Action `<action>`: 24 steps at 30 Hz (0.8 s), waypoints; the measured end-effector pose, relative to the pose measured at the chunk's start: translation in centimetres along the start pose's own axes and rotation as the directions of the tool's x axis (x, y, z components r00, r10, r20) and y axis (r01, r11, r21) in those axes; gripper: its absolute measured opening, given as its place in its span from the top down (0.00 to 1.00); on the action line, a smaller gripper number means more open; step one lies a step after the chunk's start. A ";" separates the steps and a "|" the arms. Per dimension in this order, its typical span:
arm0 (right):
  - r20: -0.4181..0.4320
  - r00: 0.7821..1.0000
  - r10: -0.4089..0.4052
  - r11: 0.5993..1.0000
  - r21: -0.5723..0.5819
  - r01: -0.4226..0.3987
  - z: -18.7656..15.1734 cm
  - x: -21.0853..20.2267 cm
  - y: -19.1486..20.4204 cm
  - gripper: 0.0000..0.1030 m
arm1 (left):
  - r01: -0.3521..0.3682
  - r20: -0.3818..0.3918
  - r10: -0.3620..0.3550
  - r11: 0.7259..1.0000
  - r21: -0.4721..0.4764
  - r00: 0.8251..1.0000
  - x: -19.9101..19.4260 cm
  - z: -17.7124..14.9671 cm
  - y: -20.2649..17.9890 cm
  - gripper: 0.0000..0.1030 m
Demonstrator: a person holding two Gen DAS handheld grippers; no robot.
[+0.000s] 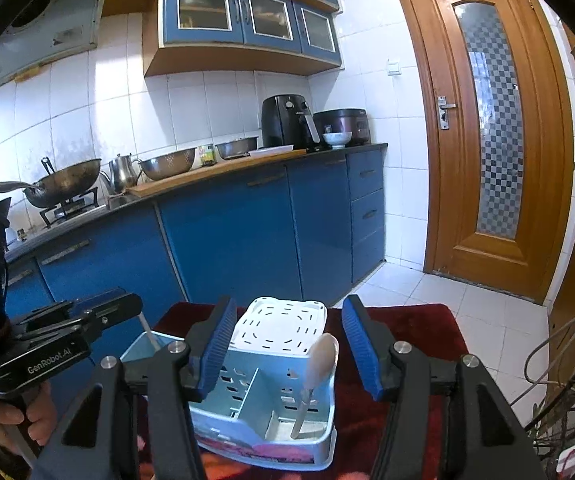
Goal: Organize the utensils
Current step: 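Carry the spoon into the blue holder with the right tool while the left tool drops the chopstick in, then move both open tools back down to the utensils on the blanket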
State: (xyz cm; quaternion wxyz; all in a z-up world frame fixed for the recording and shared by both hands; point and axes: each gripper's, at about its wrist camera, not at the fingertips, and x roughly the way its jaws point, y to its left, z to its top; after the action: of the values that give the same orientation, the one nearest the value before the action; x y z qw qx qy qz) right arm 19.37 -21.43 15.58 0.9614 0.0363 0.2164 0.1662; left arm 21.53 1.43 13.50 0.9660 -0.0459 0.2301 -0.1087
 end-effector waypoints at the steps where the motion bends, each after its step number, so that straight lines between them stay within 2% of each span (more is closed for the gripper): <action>1: 0.004 1.000 0.005 1.000 0.006 -0.005 0.1 -0.5 -0.1 0.43 | -0.002 0.004 0.002 1.000 0.006 1.000 -0.5 0.0 -0.1 0.70; 10: -0.015 1.000 0.022 0.999 0.038 -0.021 -0.6 -4.5 -0.2 0.43 | -0.012 0.014 0.012 0.999 0.038 1.000 -5.2 -0.6 -1.2 0.70; 14: -0.032 0.999 0.014 0.999 0.034 -0.013 -1.1 -6.2 0.1 0.43 | -0.027 0.016 0.026 0.998 0.048 1.000 -7.2 -1.1 -1.5 0.66; 24: -0.121 0.992 -0.021 0.999 0.033 0.025 -4.5 -9.0 0.7 0.43 | -0.020 -0.056 0.022 0.999 0.045 0.998 -11.3 -3.3 -1.5 0.65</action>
State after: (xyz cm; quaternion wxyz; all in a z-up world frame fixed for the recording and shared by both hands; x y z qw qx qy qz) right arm 9.62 -23.81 15.21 0.9476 0.0402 0.2773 0.1533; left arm 9.89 2.48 15.71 0.9609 -0.0191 0.2555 -0.1048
